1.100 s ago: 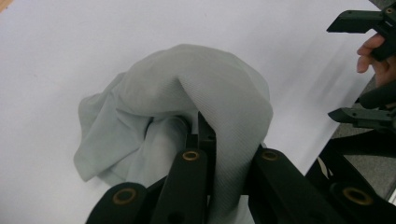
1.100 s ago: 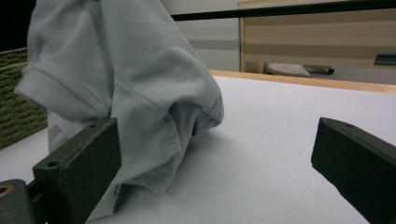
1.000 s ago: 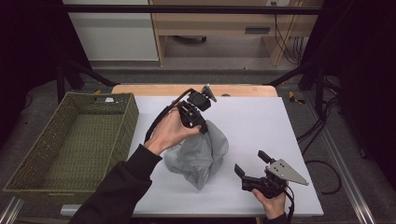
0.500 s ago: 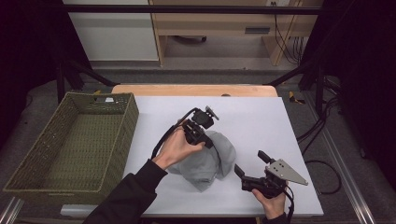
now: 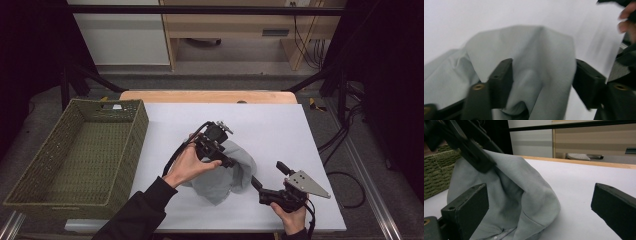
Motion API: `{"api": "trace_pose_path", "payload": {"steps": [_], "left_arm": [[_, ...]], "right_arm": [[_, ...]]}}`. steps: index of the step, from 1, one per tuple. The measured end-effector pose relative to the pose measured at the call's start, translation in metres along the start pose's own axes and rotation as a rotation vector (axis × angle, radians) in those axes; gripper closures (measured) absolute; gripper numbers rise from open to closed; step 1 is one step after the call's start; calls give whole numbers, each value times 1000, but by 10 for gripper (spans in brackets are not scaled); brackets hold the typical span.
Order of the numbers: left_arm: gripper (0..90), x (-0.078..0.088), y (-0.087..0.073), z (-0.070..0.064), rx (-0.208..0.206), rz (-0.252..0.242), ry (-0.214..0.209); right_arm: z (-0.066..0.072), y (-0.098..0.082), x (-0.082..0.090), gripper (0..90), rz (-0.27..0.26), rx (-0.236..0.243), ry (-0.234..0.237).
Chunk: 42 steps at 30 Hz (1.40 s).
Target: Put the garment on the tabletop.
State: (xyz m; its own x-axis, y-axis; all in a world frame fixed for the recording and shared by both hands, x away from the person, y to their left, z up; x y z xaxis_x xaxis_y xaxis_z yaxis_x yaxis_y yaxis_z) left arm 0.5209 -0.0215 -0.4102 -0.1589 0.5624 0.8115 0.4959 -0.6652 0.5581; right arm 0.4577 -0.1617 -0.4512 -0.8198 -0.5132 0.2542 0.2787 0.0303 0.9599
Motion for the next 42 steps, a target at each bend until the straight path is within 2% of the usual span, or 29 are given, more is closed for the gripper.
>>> {"api": "trace_pose_path", "payload": {"steps": [1,3,4,5,6,10,13,16,18,19,24,29,36,42], "left_arm": [[240,4,2,0,0,-23,-3],[213,14,7,0,-13,-82,-6],[182,18,11,-1,-3,-130,-6],[163,23,13,-1,-5,-164,-9],[160,26,16,-3,19,-211,-16],[101,37,20,-3,31,-317,-15],[100,42,17,-3,44,-368,-4],[89,46,10,1,33,-431,34],[75,48,5,2,40,-466,42],[73,50,0,3,43,-491,32],[67,57,-20,7,28,-552,43],[65,64,-41,13,33,-584,60],[57,74,-74,20,44,-597,94],[49,85,-94,23,47,-629,149]], "right_arm": [[0,0,0,18,1,2,2],[0,0,0,18,-3,3,3],[1,1,0,17,-9,-9,7],[0,0,0,17,1,1,3],[0,0,0,16,8,-8,2],[-1,1,0,15,-3,-1,-1],[-1,1,1,15,2,-2,1],[0,2,2,15,3,-14,3],[-1,2,2,15,-2,-2,1],[-1,2,2,14,2,-3,-1],[-1,1,1,13,7,-7,1],[-1,1,1,13,6,-3,-5],[-2,0,1,13,9,-6,-7],[-2,0,1,12,9,-7,-6]]}}
Point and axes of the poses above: each handheld gripper's, and its own axes: x roughly backward along the jaws, y roughly out of its top, z roughly to its left, the point moved 9 cm from there along -x, roughly forward along the jaws, and after that the axes turned 4 degrees about z, right-handed, at the moved point
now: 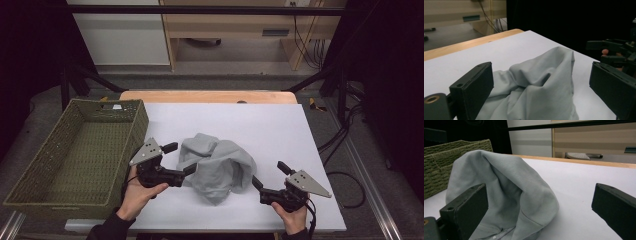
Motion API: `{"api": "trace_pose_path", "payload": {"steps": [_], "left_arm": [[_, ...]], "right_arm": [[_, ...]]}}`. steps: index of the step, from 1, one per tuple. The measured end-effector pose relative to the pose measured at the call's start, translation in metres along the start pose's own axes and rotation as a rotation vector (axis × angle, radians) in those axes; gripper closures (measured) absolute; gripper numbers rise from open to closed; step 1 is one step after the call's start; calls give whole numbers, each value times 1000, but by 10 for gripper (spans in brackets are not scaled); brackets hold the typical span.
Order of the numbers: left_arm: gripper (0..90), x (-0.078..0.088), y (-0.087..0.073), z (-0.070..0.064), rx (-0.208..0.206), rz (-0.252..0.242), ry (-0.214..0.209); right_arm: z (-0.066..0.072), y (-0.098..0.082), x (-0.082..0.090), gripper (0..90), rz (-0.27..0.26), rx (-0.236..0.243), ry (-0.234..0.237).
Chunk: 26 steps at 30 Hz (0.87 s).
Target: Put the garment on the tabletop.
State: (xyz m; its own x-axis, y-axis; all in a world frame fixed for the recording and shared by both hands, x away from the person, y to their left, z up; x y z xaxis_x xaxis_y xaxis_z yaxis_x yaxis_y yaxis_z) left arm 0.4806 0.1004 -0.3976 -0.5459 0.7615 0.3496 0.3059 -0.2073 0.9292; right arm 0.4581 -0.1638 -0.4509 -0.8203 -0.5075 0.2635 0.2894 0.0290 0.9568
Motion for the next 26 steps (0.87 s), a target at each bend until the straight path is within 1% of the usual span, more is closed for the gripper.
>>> {"api": "trace_pose_path", "payload": {"steps": [3,4,7,9,11,14,16,18,21,23,25,26], "left_arm": [[46,8,-8,3,-5,-1,13],[46,11,-11,5,-5,-7,23],[49,19,-19,9,1,-9,44],[47,24,-24,15,8,-13,73],[50,29,-27,19,28,-24,85],[48,34,-32,24,30,-19,107],[48,37,-35,25,37,-26,114],[46,40,-37,26,33,-28,129],[45,43,-39,26,45,-41,139],[46,45,-41,28,49,-34,140],[46,47,-41,29,47,-37,156],[48,48,-41,30,48,-34,155]], "right_arm": [[0,1,1,11,-4,14,5],[0,1,2,11,-2,3,3],[-1,2,2,11,-12,7,5],[-1,2,3,11,-10,3,3],[-1,2,3,10,-11,3,1],[-2,2,3,10,-4,-2,-2],[-2,1,4,10,-1,-5,0],[-2,2,4,10,-6,4,3],[-2,2,4,10,-9,9,6],[-2,2,5,10,-8,7,8],[-1,1,6,10,-3,9,8],[-1,1,6,10,-3,12,8]]}}
Point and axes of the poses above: each handheld gripper's, and its own axes: x roughly backward along the jaws, y roughly out of its top, z roughly to its left, the point moved 9 cm from there along -x, roughly forward along the jaws, and after that the axes turned 4 degrees about z, right-handed, at the moved point
